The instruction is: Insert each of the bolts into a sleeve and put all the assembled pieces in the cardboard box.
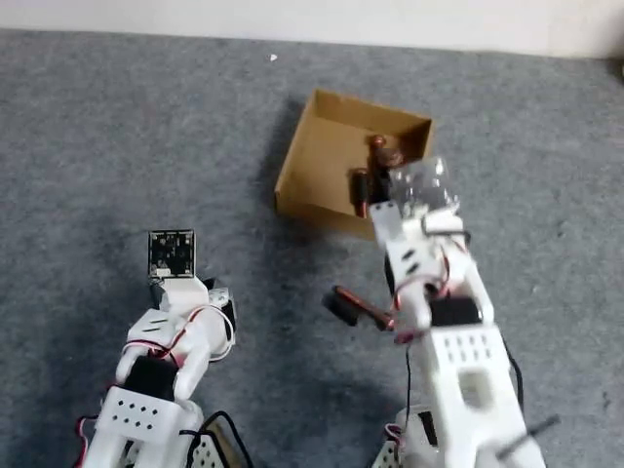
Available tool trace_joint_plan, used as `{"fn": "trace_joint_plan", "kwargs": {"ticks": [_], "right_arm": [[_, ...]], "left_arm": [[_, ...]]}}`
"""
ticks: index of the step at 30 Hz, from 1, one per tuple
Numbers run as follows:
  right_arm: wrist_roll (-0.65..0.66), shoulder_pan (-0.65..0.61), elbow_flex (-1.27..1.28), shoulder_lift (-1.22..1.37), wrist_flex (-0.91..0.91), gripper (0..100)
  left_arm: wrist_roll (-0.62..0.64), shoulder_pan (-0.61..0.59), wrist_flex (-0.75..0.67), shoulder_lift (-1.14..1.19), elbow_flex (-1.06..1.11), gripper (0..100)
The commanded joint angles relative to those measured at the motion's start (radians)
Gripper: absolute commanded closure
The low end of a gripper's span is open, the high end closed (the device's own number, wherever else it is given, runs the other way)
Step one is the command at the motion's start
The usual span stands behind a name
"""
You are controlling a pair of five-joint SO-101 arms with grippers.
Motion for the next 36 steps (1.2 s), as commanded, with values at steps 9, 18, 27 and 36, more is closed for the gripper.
{"fn": "trace_joint_plan", "kwargs": {"ticks": [9, 18, 27, 36], "right_arm": [[0.000, 0.021, -0.331, 0.610, -0.185, 97.6], [-0.002, 0.024, -0.348, 0.532, -0.048, 85.4], [-0.003, -0.071, -0.348, 0.255, 0.714, 85.4], [0.005, -0.242, -0.306, 0.317, 0.958, 85.4]], "left_arm": [[-0.012, -0.015, -0.018, -0.012, -0.008, 99], [-0.012, -0.015, -0.018, -0.012, -0.008, 99], [-0.012, -0.015, -0.018, -0.012, -0.007, 99], [-0.012, -0.015, -0.018, -0.012, -0.007, 99]]}}
